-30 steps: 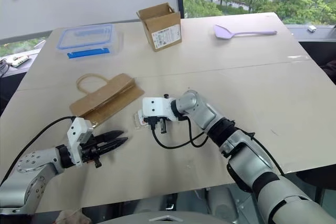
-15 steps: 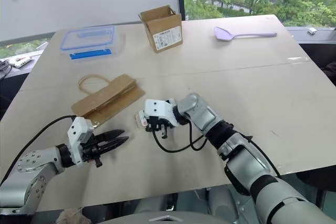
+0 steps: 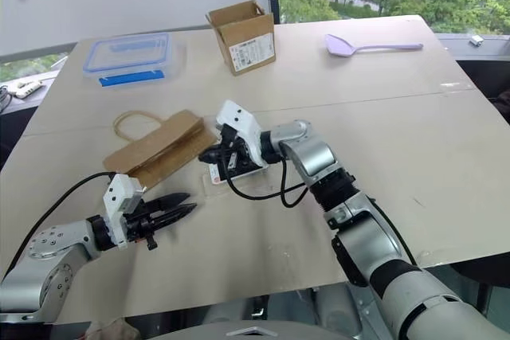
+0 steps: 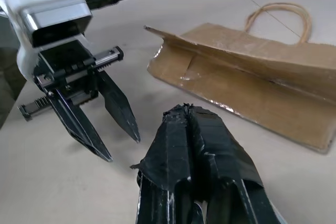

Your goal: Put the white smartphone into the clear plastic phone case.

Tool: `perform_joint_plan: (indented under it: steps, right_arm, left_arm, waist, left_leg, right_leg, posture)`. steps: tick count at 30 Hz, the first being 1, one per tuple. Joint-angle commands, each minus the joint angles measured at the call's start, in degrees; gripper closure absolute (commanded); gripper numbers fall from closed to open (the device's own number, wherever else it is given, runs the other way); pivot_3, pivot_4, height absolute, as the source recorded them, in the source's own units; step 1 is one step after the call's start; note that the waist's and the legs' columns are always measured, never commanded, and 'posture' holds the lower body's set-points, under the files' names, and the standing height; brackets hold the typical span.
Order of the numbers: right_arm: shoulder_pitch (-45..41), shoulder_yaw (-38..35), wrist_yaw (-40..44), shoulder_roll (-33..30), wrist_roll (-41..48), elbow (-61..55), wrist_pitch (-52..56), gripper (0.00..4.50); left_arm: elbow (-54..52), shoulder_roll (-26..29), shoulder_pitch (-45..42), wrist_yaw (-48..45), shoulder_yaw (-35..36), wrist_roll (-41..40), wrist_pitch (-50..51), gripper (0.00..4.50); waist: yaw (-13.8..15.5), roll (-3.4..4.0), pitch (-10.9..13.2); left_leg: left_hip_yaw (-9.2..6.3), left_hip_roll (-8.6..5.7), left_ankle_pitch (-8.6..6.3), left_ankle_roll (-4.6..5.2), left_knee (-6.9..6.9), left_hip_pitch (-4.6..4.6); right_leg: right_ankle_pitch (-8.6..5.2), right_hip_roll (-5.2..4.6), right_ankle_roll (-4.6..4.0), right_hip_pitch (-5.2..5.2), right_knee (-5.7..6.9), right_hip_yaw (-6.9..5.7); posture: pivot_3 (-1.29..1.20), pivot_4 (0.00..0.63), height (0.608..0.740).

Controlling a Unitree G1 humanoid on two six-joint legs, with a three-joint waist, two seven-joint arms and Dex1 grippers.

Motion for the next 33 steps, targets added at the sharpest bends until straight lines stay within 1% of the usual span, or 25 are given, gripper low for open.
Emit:
perform_joint_plan:
  steps: [1,5,7,11,15,18,22,25,27,29,31,33]
  right_arm:
    - [-1.98,-0.19,-3.84,0.57,-1.88,3.03,-4.49,4.50]
    - [-6.03,1.62,-14.03,2.00,-8.91,15.02,-12.31,4.50]
    - [-7.82,2.85,-16.27,2.38,-11.68,20.14,-15.40,4.50]
    - [-9.59,4.41,-13.94,2.66,-14.06,25.81,-18.74,4.50]
    - [-8.99,5.91,-8.22,1.44,-14.94,24.84,-20.08,4.50]
    - [-7.90,6.85,-6.59,0.46,-15.85,22.68,-20.10,4.50]
    - [-7.24,5.77,-8.49,0.33,-16.09,20.47,-19.64,4.50]
    - [-7.20,3.02,-11.33,0.48,-14.65,17.57,-20.99,4.50]
    - [-6.29,-0.09,-9.79,0.49,-10.56,12.12,-19.44,4.50]
    - [-4.50,-2.25,-6.23,-0.90,-6.16,3.87,-15.18,4.50]
    - [-2.76,-2.98,-3.76,-3.55,-3.71,-3.24,-9.97,4.50]
    - [-0.54,-2.38,-1.76,-7.62,-3.11,-9.27,-6.46,4.50]
  left_arm:
    - [-0.28,-0.20,0.17,0.32,0.88,-0.41,-0.84,3.04]
    - [-0.74,-0.55,1.03,0.55,0.88,-0.36,-1.15,3.04]
    - [-1.05,-0.69,1.21,0.79,0.78,-0.38,-1.10,3.04]
    - [-1.09,-0.70,1.40,0.87,0.95,-0.49,-1.17,3.04]
    - [-1.15,-0.63,1.57,0.94,1.12,-0.52,-1.20,3.04]
    - [-0.99,-0.63,1.63,0.88,1.14,-0.51,-1.28,3.04]
    - [-0.80,-0.70,1.36,0.84,0.78,-0.45,-1.30,3.04]
    - [-0.61,-0.70,1.09,0.75,0.56,-0.36,-1.35,3.04]
    - [-0.54,-0.68,0.83,0.73,0.42,-0.33,-1.30,3.04]
    - [-0.56,-0.70,0.67,0.75,0.31,-0.34,-1.21,3.04]
    - [-0.60,-0.85,0.30,1.07,0.09,-0.35,-0.95,3.04]
    - [-0.74,-1.09,-0.57,1.55,-0.31,-0.51,-0.33,3.04]
  waist:
    - [-0.02,0.00,0.00]
    - [-0.17,0.01,0.01]
    - [-0.19,0.00,0.02]
    - [-0.11,-0.01,0.03]
    - [-0.12,-0.01,0.03]
    - [-0.13,-0.01,0.03]
    - [-0.12,-0.01,0.03]
    - [-0.10,-0.01,0.03]
    - [-0.08,-0.01,0.06]
    - [0.00,-0.04,0.13]
    - [0.05,-0.04,0.14]
    - [0.17,-0.06,0.13]
  left_leg:
    - [0.00,0.00,0.00,0.00,0.00,0.00]
    - [0.01,-0.01,0.00,-0.01,-0.02,0.00]
    - [0.02,0.00,0.01,-0.04,-0.06,0.00]
    - [0.07,-0.01,0.07,-0.13,-0.21,-0.02]
    - [0.07,-0.01,0.07,-0.12,-0.24,-0.02]
    - [0.06,-0.01,0.07,-0.12,-0.24,-0.02]
    - [0.05,-0.01,0.07,-0.12,-0.24,-0.02]
    - [0.05,-0.01,0.08,-0.13,-0.24,-0.02]
    - [0.04,-0.01,0.08,-0.13,-0.24,-0.02]
    - [0.04,-0.01,0.08,-0.13,-0.24,-0.03]
    - [0.03,-0.01,0.08,-0.13,-0.23,-0.05]
    - [0.01,-0.01,0.08,-0.13,-0.22,-0.05]
  right_leg:
    - [0.00,-0.01,0.00,0.00,-0.02,0.00]
    - [-0.07,0.00,-0.14,-0.02,0.00,0.02]
    - [-0.11,0.01,-0.21,-0.07,0.02,0.04]
    - [-0.06,0.02,-0.12,-0.17,0.01,0.08]
    - [-0.02,0.03,-0.04,-0.17,0.00,0.08]
    - [-0.01,0.04,-0.04,-0.16,0.01,0.07]
    - [-0.01,0.05,-0.04,-0.16,0.03,0.06]
    - [-0.01,0.05,-0.03,-0.17,0.04,0.06]
    - [-0.01,0.05,-0.03,-0.17,0.04,0.05]
    - [-0.01,0.04,-0.03,-0.17,0.03,0.06]
    - [0.00,0.04,-0.02,-0.17,0.02,0.05]
    - [0.00,0.03,-0.02,-0.16,0.02,0.03]
  posture:
    - [0.00,0.150,0.740]
    - [0.00,0.150,0.740]
    - [0.00,0.150,0.740]
    - [0.00,0.150,0.740]
    - [0.00,0.150,0.740]
    - [0.00,0.150,0.740]
    - [0.00,0.150,0.740]
    - [0.00,0.150,0.740]
    - [0.00,0.150,0.740]
    - [0.00,0.150,0.740]
    - [0.00,0.150,0.740]
    - [0.00,0.150,0.740]
